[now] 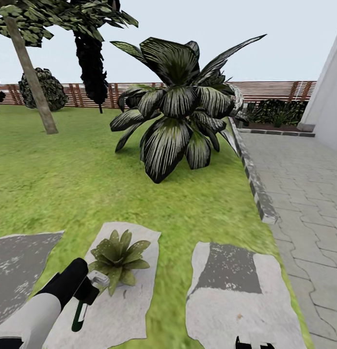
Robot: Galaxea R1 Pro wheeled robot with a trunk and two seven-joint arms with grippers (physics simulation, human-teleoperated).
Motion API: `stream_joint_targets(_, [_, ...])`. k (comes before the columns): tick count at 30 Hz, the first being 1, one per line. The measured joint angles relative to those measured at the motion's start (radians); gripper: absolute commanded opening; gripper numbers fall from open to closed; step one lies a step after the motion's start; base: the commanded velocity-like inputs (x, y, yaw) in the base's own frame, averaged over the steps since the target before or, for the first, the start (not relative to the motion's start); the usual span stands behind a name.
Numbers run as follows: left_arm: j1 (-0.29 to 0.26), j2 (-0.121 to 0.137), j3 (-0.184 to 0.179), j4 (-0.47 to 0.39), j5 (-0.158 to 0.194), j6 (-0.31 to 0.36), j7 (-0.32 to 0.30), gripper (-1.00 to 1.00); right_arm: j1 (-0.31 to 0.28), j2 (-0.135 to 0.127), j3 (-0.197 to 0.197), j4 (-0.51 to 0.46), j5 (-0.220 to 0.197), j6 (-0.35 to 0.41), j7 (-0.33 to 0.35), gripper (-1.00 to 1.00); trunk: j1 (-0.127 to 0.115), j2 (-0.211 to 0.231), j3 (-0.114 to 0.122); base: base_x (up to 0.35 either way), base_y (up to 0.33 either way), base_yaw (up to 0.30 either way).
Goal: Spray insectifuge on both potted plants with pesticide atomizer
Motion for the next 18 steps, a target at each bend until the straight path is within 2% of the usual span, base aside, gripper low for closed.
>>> stream_joint_targets(4, [0.000, 0.000, 0.000, -0.003, 0.000, 0.000, 0.000, -1.00, 0.000, 0.000, 0.000, 0.000, 0.000, 0.000, 0.000, 1.00, 0.000, 0.000, 0.000, 0.059, -0.306, 0.190])
stream_joint_targets(18, [0.000, -0.002, 0.002, -0.006, 0.002, 0.000, 0.004, -1.00, 0.000, 0.002, 0.000, 0.000, 0.001, 0.000, 0.000, 1.00, 0.000, 0.000, 0.000, 0.002, -0.310, 0.275])
